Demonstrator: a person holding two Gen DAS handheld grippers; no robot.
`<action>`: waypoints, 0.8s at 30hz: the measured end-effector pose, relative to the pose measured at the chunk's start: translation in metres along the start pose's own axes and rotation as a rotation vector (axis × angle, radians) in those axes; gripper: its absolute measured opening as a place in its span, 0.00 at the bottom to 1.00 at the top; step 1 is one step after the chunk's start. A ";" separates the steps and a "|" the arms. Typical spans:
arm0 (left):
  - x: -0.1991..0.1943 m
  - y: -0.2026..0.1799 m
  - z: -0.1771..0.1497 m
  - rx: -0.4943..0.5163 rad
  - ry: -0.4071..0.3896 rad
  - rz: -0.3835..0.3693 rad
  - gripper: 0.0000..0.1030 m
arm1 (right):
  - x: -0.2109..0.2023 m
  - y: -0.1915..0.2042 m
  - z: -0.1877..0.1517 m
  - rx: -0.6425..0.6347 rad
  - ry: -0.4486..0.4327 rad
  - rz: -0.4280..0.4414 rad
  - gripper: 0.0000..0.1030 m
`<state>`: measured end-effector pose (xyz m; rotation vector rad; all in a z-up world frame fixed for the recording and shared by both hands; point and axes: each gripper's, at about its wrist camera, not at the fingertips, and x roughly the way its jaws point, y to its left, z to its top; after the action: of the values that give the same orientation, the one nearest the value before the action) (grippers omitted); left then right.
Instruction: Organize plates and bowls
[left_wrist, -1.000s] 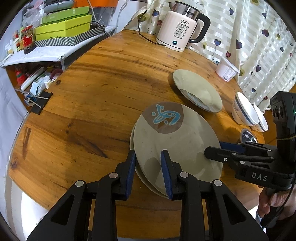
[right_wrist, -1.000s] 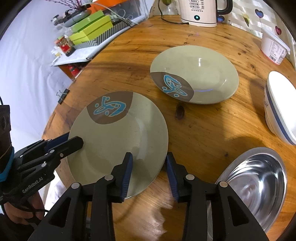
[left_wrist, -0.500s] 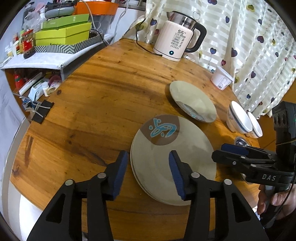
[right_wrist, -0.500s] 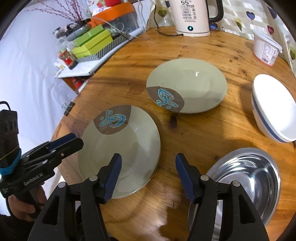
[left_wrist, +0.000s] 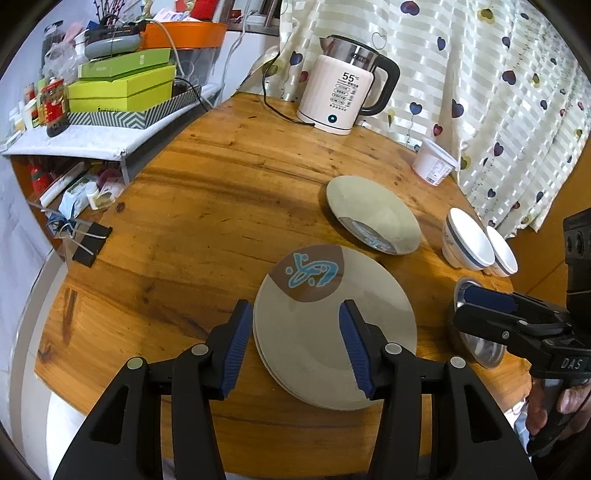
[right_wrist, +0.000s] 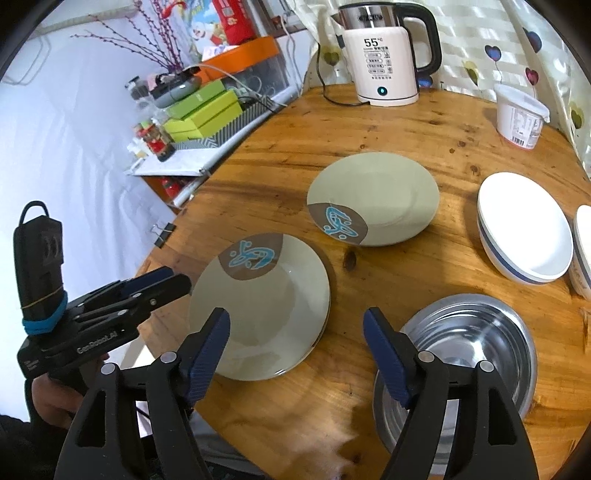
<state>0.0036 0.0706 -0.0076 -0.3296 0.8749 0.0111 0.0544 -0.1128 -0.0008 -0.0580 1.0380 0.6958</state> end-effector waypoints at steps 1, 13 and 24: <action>0.000 -0.001 0.000 0.003 0.000 0.000 0.49 | -0.002 0.000 -0.001 -0.001 -0.003 0.003 0.73; 0.000 -0.005 -0.001 0.012 0.003 -0.001 0.49 | -0.008 -0.006 -0.004 0.036 -0.010 0.002 0.73; 0.005 -0.010 0.008 0.034 -0.005 -0.019 0.49 | -0.014 -0.016 0.001 0.090 -0.053 0.020 0.73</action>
<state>0.0141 0.0630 -0.0040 -0.3057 0.8665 -0.0207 0.0595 -0.1327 0.0065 0.0492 1.0186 0.6645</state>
